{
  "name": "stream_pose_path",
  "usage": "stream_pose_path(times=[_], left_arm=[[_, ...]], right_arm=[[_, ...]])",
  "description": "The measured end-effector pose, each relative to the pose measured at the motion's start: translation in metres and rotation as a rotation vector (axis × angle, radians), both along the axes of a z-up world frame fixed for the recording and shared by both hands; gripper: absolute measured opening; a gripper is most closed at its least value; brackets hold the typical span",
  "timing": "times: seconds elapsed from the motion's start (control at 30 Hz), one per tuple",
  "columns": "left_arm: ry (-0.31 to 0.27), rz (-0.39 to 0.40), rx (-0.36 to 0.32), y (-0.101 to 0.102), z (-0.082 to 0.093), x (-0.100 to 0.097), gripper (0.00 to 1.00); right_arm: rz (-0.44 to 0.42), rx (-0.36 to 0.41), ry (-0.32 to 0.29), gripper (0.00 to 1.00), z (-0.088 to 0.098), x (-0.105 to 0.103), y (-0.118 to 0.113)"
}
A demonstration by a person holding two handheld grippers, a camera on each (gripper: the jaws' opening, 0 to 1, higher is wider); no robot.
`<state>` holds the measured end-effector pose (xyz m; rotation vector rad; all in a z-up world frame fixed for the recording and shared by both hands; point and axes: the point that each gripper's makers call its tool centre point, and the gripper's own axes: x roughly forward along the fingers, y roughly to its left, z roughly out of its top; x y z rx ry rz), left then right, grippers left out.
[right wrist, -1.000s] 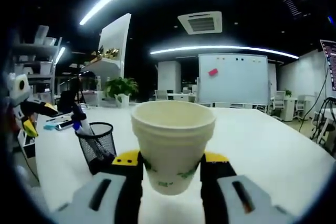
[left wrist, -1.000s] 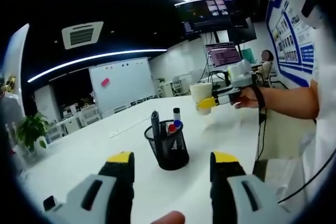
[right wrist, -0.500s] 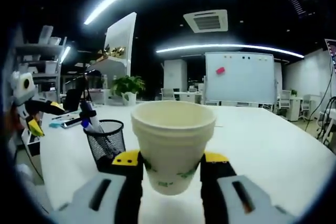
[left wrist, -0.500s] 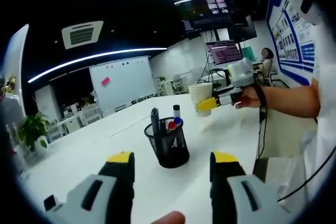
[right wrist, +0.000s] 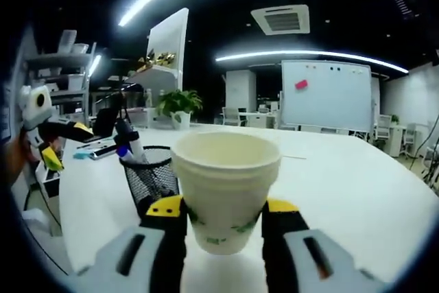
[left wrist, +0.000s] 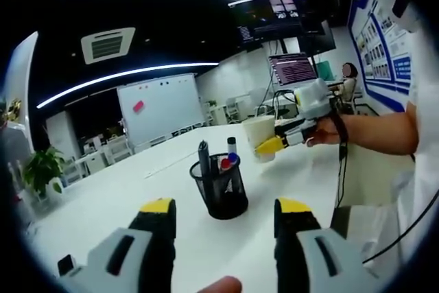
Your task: Place the scattered laser pointers and whiteboard markers into the pen holder and stack the scattered paper cups together
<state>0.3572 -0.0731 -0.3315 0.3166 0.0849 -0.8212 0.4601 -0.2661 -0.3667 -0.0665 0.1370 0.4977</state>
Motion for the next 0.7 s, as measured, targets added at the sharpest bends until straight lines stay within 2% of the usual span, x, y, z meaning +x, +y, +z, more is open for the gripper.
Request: stream_pose_path(times=[0.7], left_arm=[[0.007, 0.007, -0.005, 0.004, -0.003, 0.001, 0.58]], right_arm=[[0.044, -0.027, 0.018, 0.44, -0.006, -0.002, 0.020]])
